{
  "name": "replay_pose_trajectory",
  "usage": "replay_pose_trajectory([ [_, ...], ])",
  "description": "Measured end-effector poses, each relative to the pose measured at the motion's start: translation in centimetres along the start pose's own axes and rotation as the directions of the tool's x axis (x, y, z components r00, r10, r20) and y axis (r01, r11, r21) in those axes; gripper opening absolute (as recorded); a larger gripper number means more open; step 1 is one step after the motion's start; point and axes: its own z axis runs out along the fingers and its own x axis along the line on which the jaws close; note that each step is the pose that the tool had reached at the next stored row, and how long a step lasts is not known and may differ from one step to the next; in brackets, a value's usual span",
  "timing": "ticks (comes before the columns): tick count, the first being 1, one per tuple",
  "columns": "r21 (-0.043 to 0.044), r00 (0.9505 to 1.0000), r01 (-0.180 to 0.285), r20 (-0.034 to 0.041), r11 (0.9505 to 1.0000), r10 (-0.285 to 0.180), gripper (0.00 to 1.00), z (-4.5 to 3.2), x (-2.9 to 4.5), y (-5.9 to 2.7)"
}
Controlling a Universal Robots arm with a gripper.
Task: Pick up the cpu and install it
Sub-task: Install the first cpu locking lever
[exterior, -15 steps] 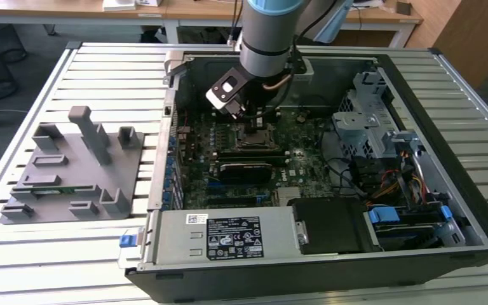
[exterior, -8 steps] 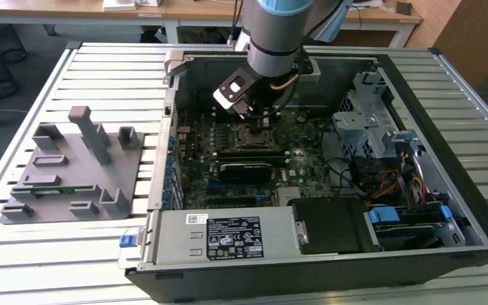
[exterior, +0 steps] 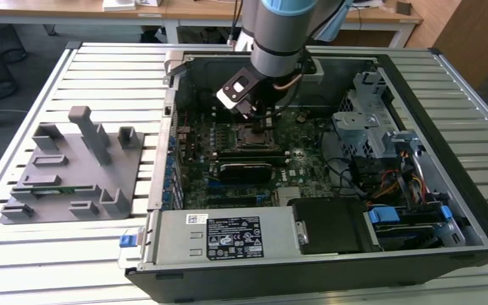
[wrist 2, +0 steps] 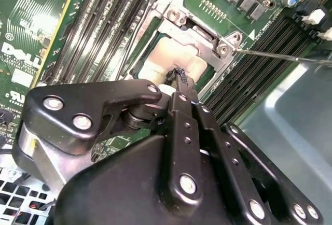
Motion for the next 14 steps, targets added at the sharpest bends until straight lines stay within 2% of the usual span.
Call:
replay_pose_trajectory([
  [11,0.0002,1.0000,0.000,0.0000,1.0000,0.000,0.11,-0.04,-0.02,0.44],
  [14,0.0006,1.0000,0.000,-0.0002,1.0000,0.000,0.11,-0.53,0.02,0.42],
])
